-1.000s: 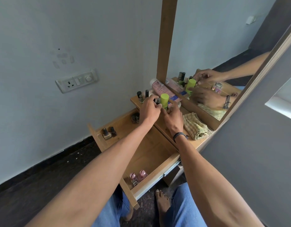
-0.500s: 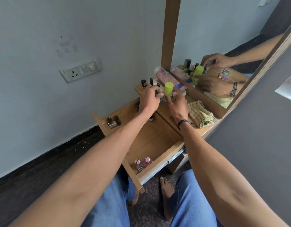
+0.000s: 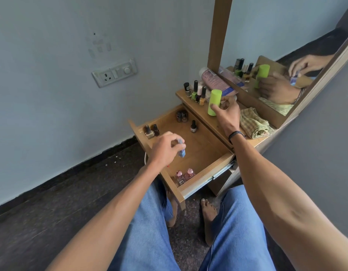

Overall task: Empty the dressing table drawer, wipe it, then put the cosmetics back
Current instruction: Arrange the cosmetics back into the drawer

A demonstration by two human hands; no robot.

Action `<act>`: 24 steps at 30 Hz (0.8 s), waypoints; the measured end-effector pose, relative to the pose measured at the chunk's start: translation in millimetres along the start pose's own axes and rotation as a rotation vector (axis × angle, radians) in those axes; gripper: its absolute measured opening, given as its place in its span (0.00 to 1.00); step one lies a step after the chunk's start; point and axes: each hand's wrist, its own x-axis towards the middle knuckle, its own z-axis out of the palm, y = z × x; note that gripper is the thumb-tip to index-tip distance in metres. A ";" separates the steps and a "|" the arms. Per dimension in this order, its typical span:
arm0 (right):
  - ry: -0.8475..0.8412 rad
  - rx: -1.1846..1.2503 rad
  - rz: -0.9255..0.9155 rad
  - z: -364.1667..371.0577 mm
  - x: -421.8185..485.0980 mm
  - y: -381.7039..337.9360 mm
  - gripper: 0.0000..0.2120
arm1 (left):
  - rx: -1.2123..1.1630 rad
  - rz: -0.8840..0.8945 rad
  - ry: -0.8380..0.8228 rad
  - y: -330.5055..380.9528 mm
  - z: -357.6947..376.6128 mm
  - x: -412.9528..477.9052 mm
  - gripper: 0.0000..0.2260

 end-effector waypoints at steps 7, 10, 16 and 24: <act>-0.058 0.021 -0.002 -2.6 -8.9 -1.0 0.21 | 0.204 -0.068 -0.219 -6.0 1.5 -16.2 0.06; -0.061 0.031 0.004 -3.1 -8.6 0.2 0.21 | 0.227 -0.074 -0.279 -4.1 6.9 -17.3 0.08; -0.062 0.021 0.000 -1.2 -6.5 1.3 0.20 | 0.247 -0.096 -0.336 -2.7 8.2 -12.8 0.09; -0.068 0.027 -0.009 -1.6 -5.0 2.0 0.20 | 0.311 -0.075 -0.453 -1.5 12.6 -12.0 0.06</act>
